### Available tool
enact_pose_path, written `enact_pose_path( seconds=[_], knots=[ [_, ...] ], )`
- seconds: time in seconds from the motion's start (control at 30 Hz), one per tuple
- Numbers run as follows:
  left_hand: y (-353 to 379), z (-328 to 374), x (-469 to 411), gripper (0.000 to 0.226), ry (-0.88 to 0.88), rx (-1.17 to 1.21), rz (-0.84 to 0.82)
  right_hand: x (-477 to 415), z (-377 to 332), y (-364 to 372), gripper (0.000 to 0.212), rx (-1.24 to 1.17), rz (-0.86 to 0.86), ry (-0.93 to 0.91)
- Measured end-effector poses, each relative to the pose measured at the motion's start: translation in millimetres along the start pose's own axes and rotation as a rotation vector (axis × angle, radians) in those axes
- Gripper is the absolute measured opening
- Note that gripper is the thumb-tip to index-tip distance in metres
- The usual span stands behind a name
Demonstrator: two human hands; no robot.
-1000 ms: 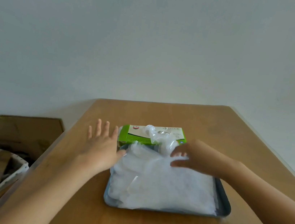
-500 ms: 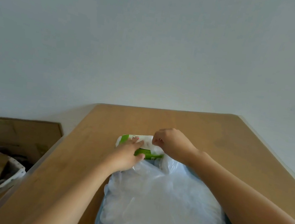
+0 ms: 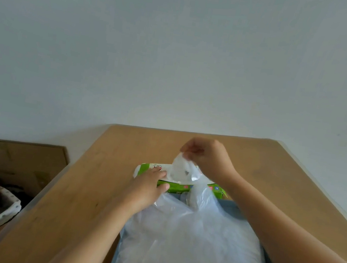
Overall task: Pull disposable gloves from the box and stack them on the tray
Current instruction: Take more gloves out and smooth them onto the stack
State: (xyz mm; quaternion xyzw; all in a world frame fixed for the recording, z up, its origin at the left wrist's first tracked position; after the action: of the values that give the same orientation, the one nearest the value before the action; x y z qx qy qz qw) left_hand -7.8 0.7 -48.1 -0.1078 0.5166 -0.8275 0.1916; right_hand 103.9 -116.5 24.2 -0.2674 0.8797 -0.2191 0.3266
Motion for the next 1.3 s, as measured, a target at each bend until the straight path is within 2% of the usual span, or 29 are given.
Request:
enact_pose_path(
  seconds=[0.13,0.23,0.3,0.37,0.47,0.57,0.73,0.9,0.93,0.97,1.03,1.1,1.17,1.3],
  knots=[
    [-4.2,-1.6,3.0,0.050,-0.045,0.103,0.018,-8.9,4.7,-13.5,0.029,-0.257,0.073,0.141],
    [-5.2,1.9,4.5,0.047,-0.017,0.085,0.020,-4.1,0.1,-8.9,0.027,-0.361,-0.006,0.129],
    [-4.9,4.1,4.9,0.047,-0.038,0.089,0.019,0.0,-14.2,1.5,0.031,-0.258,-0.148,-0.011],
    [-5.4,2.9,4.9,0.046,-0.092,0.145,0.030,3.9,-29.9,18.9,0.036,-0.039,-0.282,-0.150],
    [-8.1,-1.7,2.5,0.035,-0.050,0.370,0.081,0.2,-43.2,37.3,0.038,0.079,-0.306,-0.212],
    [-15.2,-3.4,1.7,0.015,-0.048,0.570,0.147,-15.5,-39.1,34.7,0.034,-0.021,-0.211,-0.083],
    [-19.3,-0.7,-6.2,0.013,-0.091,0.729,0.256,-13.6,-20.8,34.9,0.025,-0.035,-0.308,0.030],
    [-16.7,-1.7,-12.8,0.010,-0.158,0.908,0.264,-16.7,-0.1,18.9,0.017,-0.127,-0.104,0.146],
    [-15.8,-3.5,-13.9,0.013,-0.177,0.921,0.276,-16.3,3.2,16.9,0.011,-0.153,-0.112,0.175],
    [-14.6,-5.5,-15.6,0.016,-0.193,0.907,0.289,-15.3,6.4,16.1,0.018,-0.125,-0.144,0.195],
    [-13.3,-7.9,-17.5,0.021,-0.213,0.885,0.314,-10.6,8.1,17.2,0.033,0.091,-0.249,0.156],
    [-13.5,-8.6,-18.8,0.025,-0.208,0.896,0.328,-10.3,5.8,12.8,0.019,0.203,-0.229,0.104],
    [-15.6,-9.1,-18.6,0.024,-0.196,0.902,0.332,-13.6,9.0,3.2,0.010,0.152,-0.161,0.140],
    [-18.7,-11.4,-19.6,0.021,-0.187,0.915,0.337,-13.8,16.8,-5.6,0.012,-0.018,-0.234,0.228]
  ],
)
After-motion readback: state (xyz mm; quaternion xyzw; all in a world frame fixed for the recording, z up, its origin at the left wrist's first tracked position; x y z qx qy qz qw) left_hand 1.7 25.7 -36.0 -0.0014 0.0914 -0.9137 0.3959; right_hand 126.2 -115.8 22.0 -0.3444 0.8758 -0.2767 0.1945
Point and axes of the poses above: each hand's wrist, its own x-axis away from the middle knuckle, its own y-axis out of the palm, z = x × y, the point moved 5 cm from there along -x, towards the middle knuckle, and after that the axes turned 4 degrees about z, right-handed, at the moved point
